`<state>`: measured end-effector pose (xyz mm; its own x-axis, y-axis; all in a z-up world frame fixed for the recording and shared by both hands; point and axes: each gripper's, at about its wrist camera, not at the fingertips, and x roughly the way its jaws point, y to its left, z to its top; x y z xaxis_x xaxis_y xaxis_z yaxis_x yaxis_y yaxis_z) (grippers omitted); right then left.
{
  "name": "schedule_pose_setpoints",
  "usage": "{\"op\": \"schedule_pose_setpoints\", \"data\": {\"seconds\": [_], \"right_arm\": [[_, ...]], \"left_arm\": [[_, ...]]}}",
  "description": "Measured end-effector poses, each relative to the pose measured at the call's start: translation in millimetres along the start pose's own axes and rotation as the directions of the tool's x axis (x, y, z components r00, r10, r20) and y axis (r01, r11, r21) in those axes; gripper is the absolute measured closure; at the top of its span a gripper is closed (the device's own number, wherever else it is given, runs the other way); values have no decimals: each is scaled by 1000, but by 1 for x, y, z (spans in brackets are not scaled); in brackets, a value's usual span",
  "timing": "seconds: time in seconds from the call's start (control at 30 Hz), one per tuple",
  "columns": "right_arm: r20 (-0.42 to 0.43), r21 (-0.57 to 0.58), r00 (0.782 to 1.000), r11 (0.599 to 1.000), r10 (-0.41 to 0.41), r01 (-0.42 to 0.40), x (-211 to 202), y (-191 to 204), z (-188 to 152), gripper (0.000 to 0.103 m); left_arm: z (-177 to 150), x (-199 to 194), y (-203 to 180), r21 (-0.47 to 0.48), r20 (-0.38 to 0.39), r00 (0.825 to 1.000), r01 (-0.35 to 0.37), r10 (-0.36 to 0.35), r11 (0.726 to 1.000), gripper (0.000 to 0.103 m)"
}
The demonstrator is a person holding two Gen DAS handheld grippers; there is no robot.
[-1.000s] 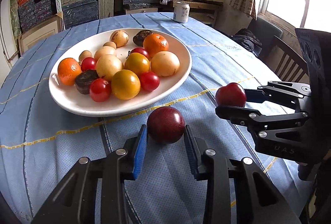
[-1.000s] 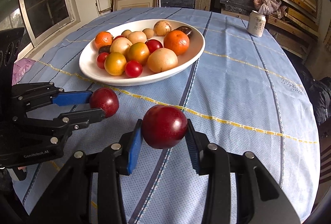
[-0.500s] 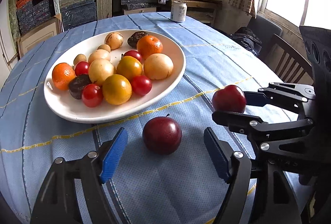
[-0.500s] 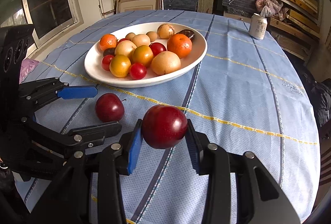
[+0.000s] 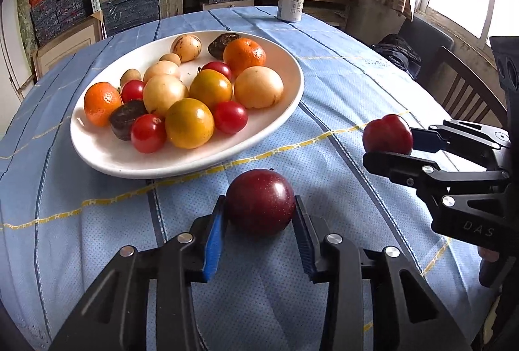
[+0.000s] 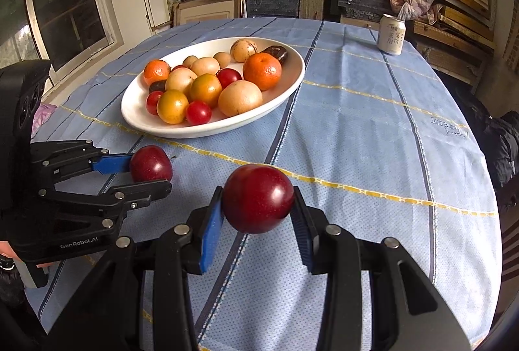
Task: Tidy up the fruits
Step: 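Carry both red plums onto the white plate and open both tools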
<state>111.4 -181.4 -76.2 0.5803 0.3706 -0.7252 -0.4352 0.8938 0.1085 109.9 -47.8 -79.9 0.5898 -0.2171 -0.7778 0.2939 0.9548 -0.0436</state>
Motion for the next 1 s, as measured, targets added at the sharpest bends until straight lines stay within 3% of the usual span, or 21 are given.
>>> {"op": "schedule_pose_setpoints", "data": {"seconds": [0.23,0.5,0.8,1.0], "right_arm": [[18,-19,1000,1000,12,-11,-5,11,6,64],[63,-39,998,999,20,-18,-18,20,23,64],[115,-46,993,999,33,-28,-15,19,70,64],[137,-58,989,997,52,-45,9,19,114,64]], "left_arm": [[-5,-19,4,5,51,998,-46,46,999,63],[-1,-53,27,-74,113,989,-84,92,994,63],[45,-67,54,-78,168,970,-163,174,983,63],[85,-45,86,-102,150,975,-147,161,984,63]]}}
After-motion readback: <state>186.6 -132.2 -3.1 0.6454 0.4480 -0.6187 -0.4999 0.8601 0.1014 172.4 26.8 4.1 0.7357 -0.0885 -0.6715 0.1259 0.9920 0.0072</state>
